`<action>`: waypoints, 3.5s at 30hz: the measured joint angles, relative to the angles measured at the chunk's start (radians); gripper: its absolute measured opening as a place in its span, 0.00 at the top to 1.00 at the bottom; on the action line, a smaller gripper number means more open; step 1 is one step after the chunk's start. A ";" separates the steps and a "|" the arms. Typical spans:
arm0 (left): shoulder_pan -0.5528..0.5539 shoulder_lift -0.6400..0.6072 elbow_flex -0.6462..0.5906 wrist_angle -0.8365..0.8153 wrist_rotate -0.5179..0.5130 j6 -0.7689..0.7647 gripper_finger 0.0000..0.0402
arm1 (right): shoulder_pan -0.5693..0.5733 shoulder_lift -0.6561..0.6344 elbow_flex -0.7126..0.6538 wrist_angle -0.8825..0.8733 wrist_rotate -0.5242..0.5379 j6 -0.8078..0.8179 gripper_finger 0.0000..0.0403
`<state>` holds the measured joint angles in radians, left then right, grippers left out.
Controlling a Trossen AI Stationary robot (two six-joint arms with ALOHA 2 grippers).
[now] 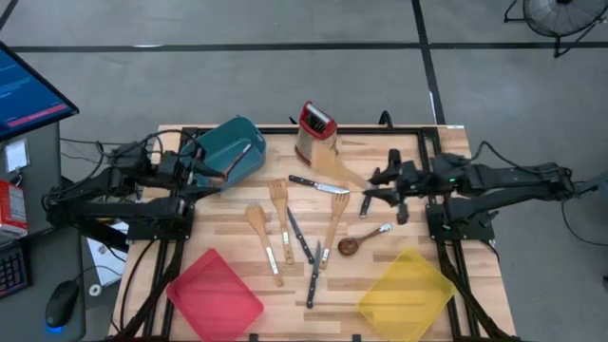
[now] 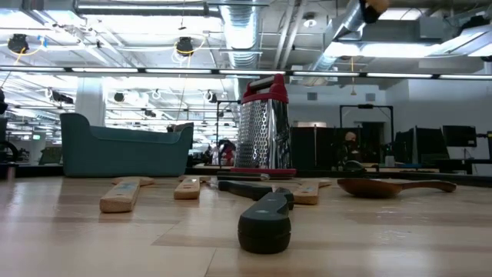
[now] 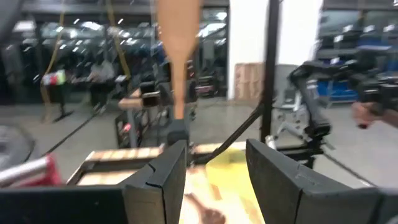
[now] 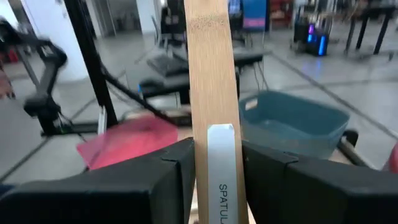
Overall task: Pick & Place Kitchen Items
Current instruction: Put the brown wooden spatula into the pink bin
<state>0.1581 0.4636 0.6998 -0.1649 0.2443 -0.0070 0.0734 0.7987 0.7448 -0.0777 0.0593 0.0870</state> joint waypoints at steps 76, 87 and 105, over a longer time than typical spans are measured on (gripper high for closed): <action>0.000 0.912 0.066 1.131 0.087 -0.016 0.69 | -0.168 0.686 0.149 0.811 -0.296 -0.198 0.74; 0.000 0.912 0.066 1.129 0.081 -0.012 0.83 | -0.168 0.686 0.149 0.810 -0.291 -0.160 0.74; 0.041 0.711 0.066 0.775 0.075 0.151 0.84 | -0.166 0.570 0.148 0.731 -0.299 -0.150 0.41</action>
<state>0.1995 1.1742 0.7658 0.6103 0.3189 0.1439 -0.0929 1.3687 0.8925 0.6532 -0.2396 -0.0628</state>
